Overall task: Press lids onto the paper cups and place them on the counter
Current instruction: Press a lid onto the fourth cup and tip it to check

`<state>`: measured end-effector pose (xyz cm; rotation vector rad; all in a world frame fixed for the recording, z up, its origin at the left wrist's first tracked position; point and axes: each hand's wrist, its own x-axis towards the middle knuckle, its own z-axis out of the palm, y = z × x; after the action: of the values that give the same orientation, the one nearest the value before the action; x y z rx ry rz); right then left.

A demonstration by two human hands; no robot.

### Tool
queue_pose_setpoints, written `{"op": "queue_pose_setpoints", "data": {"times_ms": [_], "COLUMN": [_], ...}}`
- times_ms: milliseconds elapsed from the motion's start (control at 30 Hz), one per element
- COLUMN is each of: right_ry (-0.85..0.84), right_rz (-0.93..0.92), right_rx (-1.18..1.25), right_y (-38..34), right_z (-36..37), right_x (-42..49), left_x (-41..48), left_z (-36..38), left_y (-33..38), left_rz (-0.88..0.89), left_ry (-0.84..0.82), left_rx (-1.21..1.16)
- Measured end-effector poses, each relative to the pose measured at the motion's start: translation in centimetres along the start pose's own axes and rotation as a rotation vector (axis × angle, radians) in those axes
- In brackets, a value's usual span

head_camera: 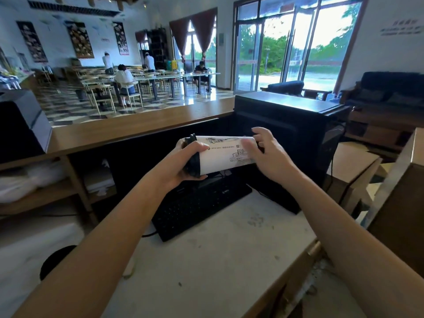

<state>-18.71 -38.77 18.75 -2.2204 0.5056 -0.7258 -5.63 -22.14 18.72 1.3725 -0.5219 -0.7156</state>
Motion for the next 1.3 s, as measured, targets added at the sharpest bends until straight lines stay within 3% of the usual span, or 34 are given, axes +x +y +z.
{"op": "queue_pose_setpoints", "data": {"times_ms": [100, 167, 233, 367, 467, 633, 833, 1000, 1100, 1200, 1300], "right_ry": [-0.198, -0.360, -0.425, -0.368, -0.284, -0.156, -0.191, -0.285, -0.337, -0.341, -0.366], "right_rz": [0.301, 0.403, 0.422, 0.384, 0.307, 0.243, 0.141, -0.024, -0.017, 0.146, 0.374], "right_rx": [0.269, 0.462, 0.495, 0.543, 0.621, 0.612, 0.669, 0.597, 0.669, 0.796, 0.749], "right_y": [-0.5, -0.9, -1.1, -1.2, -0.8, 0.1, 1.0, 2.3, 2.8, 2.9, 2.5], "right_z": [-1.4, -2.0, -2.1, -1.0, -0.2, 0.6, 1.3, 1.1, 0.9, 0.9, 1.0], "right_x": [0.6, 0.5, 0.5, 0.5, 0.3, 0.0, -0.3, -0.1, 0.0, 0.3, 0.7], "left_x": [-0.2, -0.4, -0.5, -0.5, -0.4, -0.1, 0.4, 0.3, 0.6, 0.6, 0.6], "left_z": [-0.2, -0.4, -0.7, -1.1, -1.6, -2.1, -2.4, -1.6, -1.4, -1.2, -1.0], "left_y": [-0.5, -0.7, -1.0, -1.9, -1.6, -0.9, -1.5, -1.1, -1.4, -1.8, -2.2], "left_rz": [0.125, 0.210, 0.310, 0.488, 0.414, 0.094, -0.210, -0.193, -0.097, 0.055, 0.202], "left_ry": [-0.021, -0.059, -0.086, -0.112, -0.188, -0.198, -0.222, -0.138, -0.137, -0.130, -0.108], "left_rx": [-0.002, 0.064, 0.197, 0.322, 0.274, 0.046, -0.147, -0.159, -0.111, -0.015, 0.115]}}
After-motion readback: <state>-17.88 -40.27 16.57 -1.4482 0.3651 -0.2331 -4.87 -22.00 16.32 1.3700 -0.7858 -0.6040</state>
